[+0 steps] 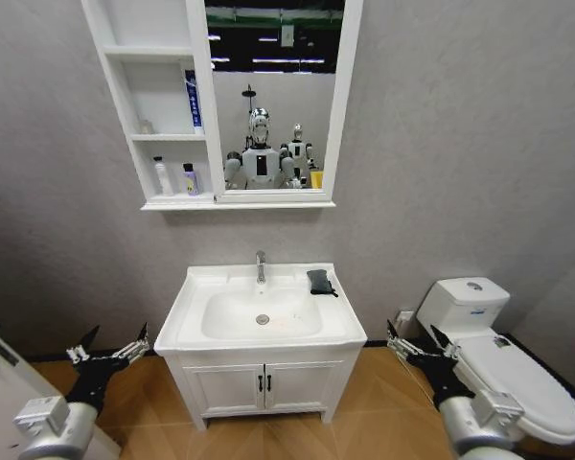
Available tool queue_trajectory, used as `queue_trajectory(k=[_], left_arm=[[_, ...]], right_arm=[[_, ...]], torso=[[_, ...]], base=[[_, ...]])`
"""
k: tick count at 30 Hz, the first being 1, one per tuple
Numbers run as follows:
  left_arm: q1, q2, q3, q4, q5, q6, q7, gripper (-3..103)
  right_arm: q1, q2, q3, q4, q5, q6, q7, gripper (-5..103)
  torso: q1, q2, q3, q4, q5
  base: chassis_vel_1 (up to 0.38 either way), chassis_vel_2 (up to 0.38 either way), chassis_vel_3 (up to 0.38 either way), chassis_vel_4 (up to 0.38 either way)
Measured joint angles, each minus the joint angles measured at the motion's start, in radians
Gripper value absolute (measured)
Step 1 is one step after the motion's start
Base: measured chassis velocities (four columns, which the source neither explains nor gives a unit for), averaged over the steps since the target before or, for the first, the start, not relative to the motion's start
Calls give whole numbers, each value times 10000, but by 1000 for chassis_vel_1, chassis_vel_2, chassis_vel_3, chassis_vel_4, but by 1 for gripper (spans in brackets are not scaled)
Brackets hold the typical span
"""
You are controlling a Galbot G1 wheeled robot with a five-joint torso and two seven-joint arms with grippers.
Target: Move facial cleanser and shampoo from washbasin to cabinet, then wipe washbasin with towel.
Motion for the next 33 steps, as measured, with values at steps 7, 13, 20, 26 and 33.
queue_trajectory(k=[7, 13, 20, 26, 33], left_arm=[[-78, 20, 40, 34, -61, 31, -34, 100], [-113, 31, 58, 49, -89, 45, -50, 100], [-140, 39, 72, 61, -108, 54, -59, 100], [-158, 46, 79, 66, -119, 60, -67, 100], [-161, 47, 83, 72, -127, 67, -72, 100]], right_arm=[[108, -134, 62, 45, 559, -239, -235, 100], [130, -106, -59, -111, 484, -265, -498, 100], [226, -75, -196, -398, 424, -272, -580, 100], [1235, -1167, -446, -1380, 1231, -849, 45, 100], [4550, -3759, -1872, -4187, 4359, -1752, 1037, 100]], torso=[[0, 0, 0, 2, 0], [-3, 2, -1, 3, -1], [-2, 0, -1, 0, -1], [13, -6, 4, -3, 1], [-4, -1, 0, 3, 6]], base=[[0, 0, 0, 0], [-19, 26, 31, -16], [-148, 141, 152, -162], [-163, 180, 197, -163], [-6, 15, 25, -11]])
